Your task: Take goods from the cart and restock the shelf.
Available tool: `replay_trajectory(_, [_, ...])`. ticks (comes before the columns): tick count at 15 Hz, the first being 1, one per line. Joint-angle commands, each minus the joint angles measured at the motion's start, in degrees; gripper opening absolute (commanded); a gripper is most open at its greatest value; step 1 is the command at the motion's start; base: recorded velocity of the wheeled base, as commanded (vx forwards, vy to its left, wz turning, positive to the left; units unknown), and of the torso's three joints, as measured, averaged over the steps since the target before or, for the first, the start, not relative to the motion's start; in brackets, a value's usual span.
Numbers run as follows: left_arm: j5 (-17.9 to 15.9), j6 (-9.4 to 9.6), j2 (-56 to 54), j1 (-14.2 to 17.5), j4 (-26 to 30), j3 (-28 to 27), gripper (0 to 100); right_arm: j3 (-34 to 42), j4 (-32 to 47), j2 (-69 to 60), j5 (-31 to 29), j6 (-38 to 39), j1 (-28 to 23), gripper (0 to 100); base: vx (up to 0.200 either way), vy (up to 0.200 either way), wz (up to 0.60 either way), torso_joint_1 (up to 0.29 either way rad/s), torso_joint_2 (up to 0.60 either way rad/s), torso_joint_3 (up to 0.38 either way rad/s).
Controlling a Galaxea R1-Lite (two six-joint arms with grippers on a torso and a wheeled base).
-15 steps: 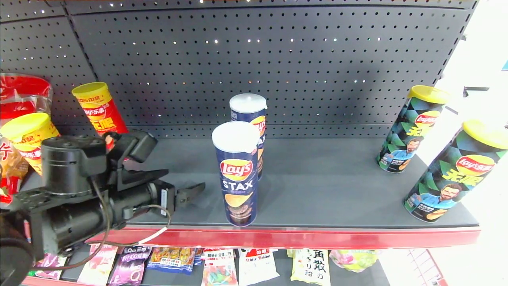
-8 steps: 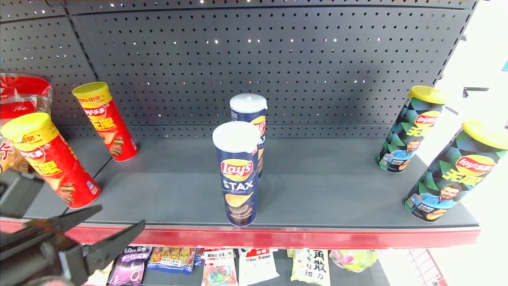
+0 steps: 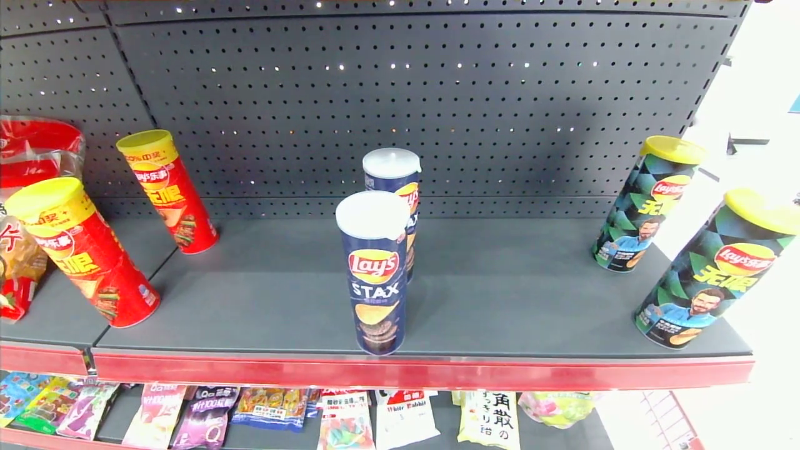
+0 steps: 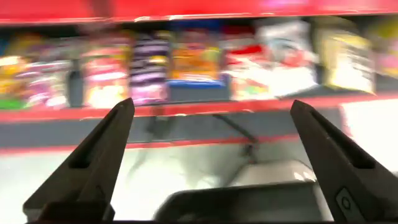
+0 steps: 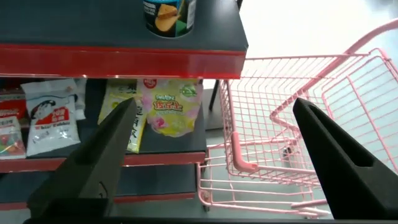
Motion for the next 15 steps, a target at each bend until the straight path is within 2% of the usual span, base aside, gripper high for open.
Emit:
replay_trajectory(1, [3.47, 0.07, -5.67, 1.86, 0.57, 0.07, 100, 3.24, -0.03, -3.24, 0.62, -1.21, -2.13, 100, 0.000, 0.000, 0.00, 0.000, 0.00, 0.000])
replay_trajectory(2, [4.96, 0.07, -5.41, 6.43, 0.66, 0.33, 100, 4.12, -0.38, -5.79, 4.40, -2.00, -0.99, 100, 0.000, 0.000, 0.00, 0.000, 0.00, 0.000])
replay_trajectory(3, [4.96, 0.07, -5.06, 10.65, 0.66, 0.42, 100, 4.21, -0.47, -6.23, 6.86, -2.00, -0.20, 100, 0.000, 0.000, 0.00, 0.000, 0.00, 0.000])
replay_trajectory(6, [5.31, 0.42, -7.17, 18.29, 0.75, 2.44, 100, 4.64, -0.65, -6.93, 12.05, -1.65, 0.51, 100, 0.000, 0.000, 0.00, 0.000, 0.00, 0.000])
replay_trajectory(7, [5.05, 1.83, -9.54, 21.28, 0.75, 3.41, 100, 4.64, -0.73, -6.93, 12.22, -2.00, 0.51, 100, 0.000, 0.000, 0.00, 0.000, 0.00, 0.000])
replay_trajectory(8, [4.79, 2.01, -10.59, 22.69, 0.75, 3.50, 100, 4.64, -0.73, -6.93, 12.05, -1.91, 0.51, 100, 0.000, 0.000, 0.00, 0.000, 0.00, 0.000])
replay_trajectory(9, [1.71, 2.18, -12.44, 21.63, -0.04, 4.03, 100, 4.73, -0.73, -7.02, 11.17, -1.56, 0.42, 100, 0.000, 0.000, 0.00, 0.000, 0.00, 0.000])
replay_trajectory(10, [-5.32, 3.24, -16.48, 19.26, -1.45, 4.55, 100, 4.82, -0.91, -6.93, 8.18, -0.86, 0.42, 100, 0.000, 0.000, 0.00, 0.000, 0.00, 0.000])
replay_trajectory(11, [-9.36, 4.12, -16.48, 19.43, -4.52, 5.52, 100, 5.00, -1.26, -6.93, 5.37, -0.33, 0.51, 100, 0.000, 0.000, 0.00, 0.000, 0.00, 0.000])
replay_trajectory(12, [-10.77, 4.55, -16.48, 19.43, -11.29, 7.72, 100, 6.75, -5.04, -7.02, 5.81, -0.42, 0.51, 100, 0.000, 0.000, 0.00, 0.000, 0.00, 0.000])
replay_trajectory(13, [-13.32, 5.87, -16.48, 19.43, -19.38, 12.11, 100, 9.74, -11.63, -7.20, 6.16, -0.33, 0.60, 100, 0.000, 0.000, 0.00, 0.000, 0.00, 0.000])
replay_trajectory(14, [-15.52, 7.63, -16.48, 19.43, -29.05, 17.91, 100, 11.06, -14.89, -7.28, 6.60, -0.24, 0.95, 100, 0.000, 0.000, 0.00, 0.000, 0.00, 0.000])
replay_trajectory(15, [-15.96, 8.07, -16.48, 19.43, -32.30, 19.85, 100, 11.06, -14.89, -7.46, 6.95, -0.24, 1.03, 100, 0.000, 0.000, 0.00, 0.000, 0.00, 0.000])
